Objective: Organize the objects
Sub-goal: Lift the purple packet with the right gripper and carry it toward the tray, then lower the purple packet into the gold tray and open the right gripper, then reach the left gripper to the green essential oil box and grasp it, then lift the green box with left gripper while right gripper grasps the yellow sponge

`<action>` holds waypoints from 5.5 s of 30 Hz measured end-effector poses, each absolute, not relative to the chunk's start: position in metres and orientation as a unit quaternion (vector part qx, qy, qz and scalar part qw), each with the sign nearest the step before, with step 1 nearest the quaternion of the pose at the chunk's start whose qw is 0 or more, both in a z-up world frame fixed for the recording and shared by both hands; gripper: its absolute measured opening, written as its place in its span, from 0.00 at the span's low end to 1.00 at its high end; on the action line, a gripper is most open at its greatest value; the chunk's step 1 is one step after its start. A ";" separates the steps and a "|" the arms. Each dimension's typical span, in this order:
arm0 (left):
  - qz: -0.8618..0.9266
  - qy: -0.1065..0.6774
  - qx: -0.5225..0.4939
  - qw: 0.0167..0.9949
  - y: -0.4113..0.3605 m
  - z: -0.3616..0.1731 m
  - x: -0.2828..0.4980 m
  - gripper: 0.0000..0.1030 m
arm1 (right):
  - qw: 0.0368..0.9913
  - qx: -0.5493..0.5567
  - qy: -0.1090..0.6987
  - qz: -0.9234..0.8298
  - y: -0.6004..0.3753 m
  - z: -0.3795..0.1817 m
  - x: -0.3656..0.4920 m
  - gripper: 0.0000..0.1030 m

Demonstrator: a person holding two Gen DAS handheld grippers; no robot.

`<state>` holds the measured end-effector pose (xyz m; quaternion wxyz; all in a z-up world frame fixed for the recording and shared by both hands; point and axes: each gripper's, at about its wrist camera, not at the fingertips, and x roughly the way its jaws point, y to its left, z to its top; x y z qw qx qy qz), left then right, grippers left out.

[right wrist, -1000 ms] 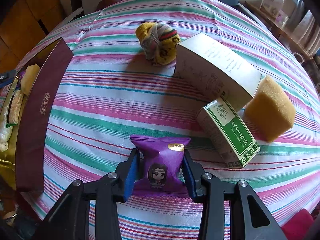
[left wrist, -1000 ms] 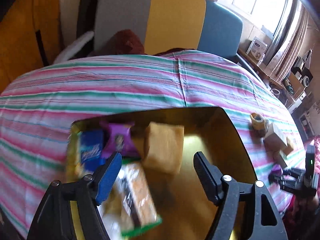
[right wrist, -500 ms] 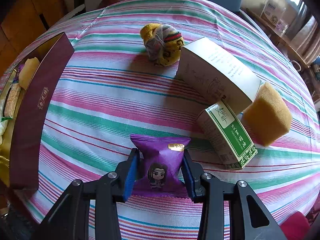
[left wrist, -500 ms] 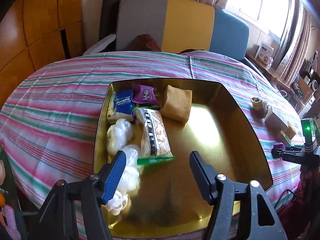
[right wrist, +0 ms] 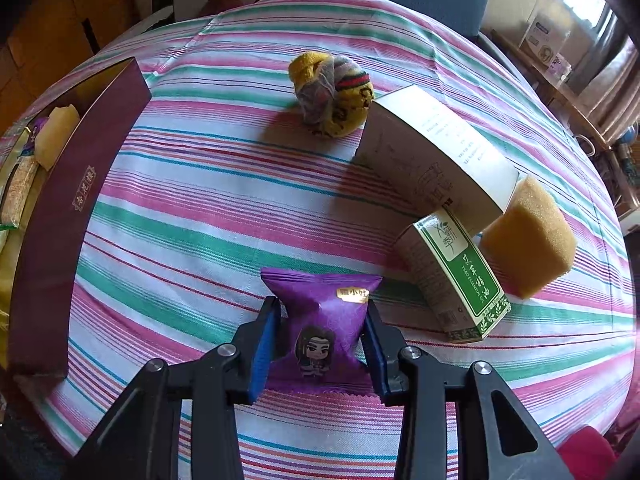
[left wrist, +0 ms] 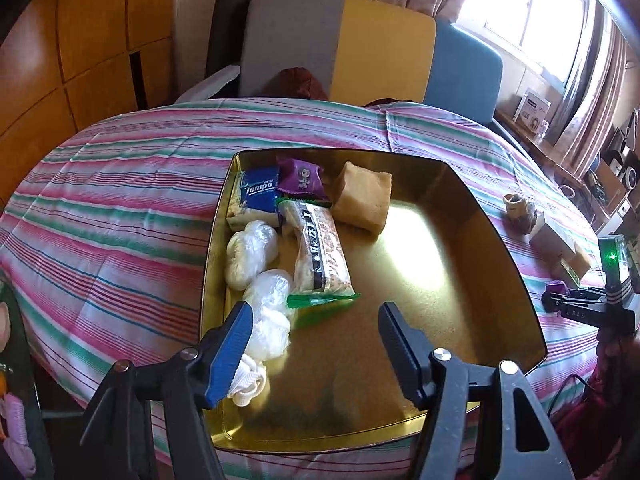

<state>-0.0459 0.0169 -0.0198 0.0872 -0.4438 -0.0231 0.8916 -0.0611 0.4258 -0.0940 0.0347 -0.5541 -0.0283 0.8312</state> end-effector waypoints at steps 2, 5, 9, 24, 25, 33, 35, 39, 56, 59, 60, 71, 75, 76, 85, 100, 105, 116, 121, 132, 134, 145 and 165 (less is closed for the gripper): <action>0.892 -0.023 -0.444 0.084 0.016 -0.021 -0.046 0.64 | 0.037 -0.551 -0.034 0.833 0.420 -0.092 -0.055 0.39; 0.891 -0.028 -0.446 0.083 0.013 -0.022 -0.045 0.64 | 0.041 -0.547 -0.046 0.835 0.416 -0.092 -0.053 0.39; 0.891 -0.025 -0.445 0.084 0.012 -0.022 -0.044 0.61 | 0.047 -0.543 -0.053 0.837 0.411 -0.091 -0.052 0.35; 0.893 -0.032 -0.441 0.088 0.003 -0.022 -0.041 0.57 | 0.052 -0.506 0.033 0.860 0.405 -0.050 -0.043 0.32; 0.893 -0.033 -0.441 0.089 0.002 -0.022 -0.041 0.57 | 0.042 -0.500 0.041 0.864 0.400 -0.043 -0.043 0.32; 0.895 -0.046 -0.436 0.077 -0.012 -0.017 -0.042 0.54 | -0.060 -0.458 0.047 0.886 0.327 0.005 -0.058 0.32; 0.897 -0.052 -0.434 0.070 -0.020 -0.014 -0.042 0.54 | -0.092 -0.454 0.043 0.885 0.303 0.011 -0.065 0.32; 0.898 -0.062 -0.431 0.061 -0.033 -0.011 -0.041 0.54 | -0.140 -0.465 0.034 0.874 0.251 0.007 -0.082 0.32; 0.888 -0.074 -0.449 0.063 -0.041 -0.024 -0.044 0.54 | -0.158 -0.540 0.062 0.825 0.151 -0.067 -0.148 0.47; 0.888 -0.074 -0.450 0.059 -0.041 -0.025 -0.044 0.54 | -0.159 -0.534 0.068 0.828 0.157 -0.062 -0.146 0.55; 0.889 -0.073 -0.449 0.058 -0.041 -0.024 -0.044 0.54 | -0.159 -0.532 0.074 0.828 0.158 -0.060 -0.145 0.57; 0.893 -0.056 -0.442 0.069 -0.030 -0.017 -0.040 0.54 | -0.146 -0.493 0.073 0.855 0.194 -0.028 -0.111 0.73; 0.893 -0.050 -0.441 0.074 -0.025 -0.016 -0.038 0.54 | -0.132 -0.484 0.073 0.862 0.218 -0.022 -0.093 0.74; 0.893 -0.048 -0.441 0.075 -0.023 -0.016 -0.037 0.54 | -0.127 -0.483 0.076 0.863 0.225 -0.022 -0.089 0.74; 0.893 -0.039 -0.440 0.085 -0.013 -0.015 -0.033 0.54 | -0.087 -0.468 0.096 0.874 0.281 -0.016 -0.067 0.75; 0.889 -0.029 -0.442 0.114 0.012 -0.011 -0.036 0.54 | 0.066 -0.439 0.111 0.889 0.435 -0.001 -0.042 0.78; 0.885 -0.006 -0.445 0.133 0.035 -0.005 -0.039 0.54 | 0.159 -0.415 0.141 0.885 0.506 -0.010 -0.028 0.79; 0.863 0.048 -0.442 0.240 0.137 0.012 -0.044 0.54 | 0.258 -0.345 0.305 0.849 0.582 -0.014 0.009 0.81; 0.847 0.090 -0.436 0.289 0.199 0.015 -0.039 0.54 | 0.256 -0.344 0.333 0.840 0.588 -0.019 0.012 0.82; 0.783 0.103 -0.485 0.377 0.314 -0.004 -0.051 0.54 | 0.266 -0.313 0.383 0.827 0.603 -0.021 0.027 0.82; 0.767 0.095 -0.504 0.385 0.334 -0.012 -0.057 0.54 | 0.263 -0.311 0.394 0.824 0.606 -0.022 0.028 0.82; 0.751 0.152 -0.507 0.395 0.432 -0.043 -0.064 0.81 | 0.245 -0.309 0.432 0.811 0.614 -0.032 0.027 0.83; 0.751 0.144 -0.495 0.412 0.394 -0.068 -0.071 0.71 | 0.235 -0.326 0.444 0.801 0.617 -0.040 0.022 0.84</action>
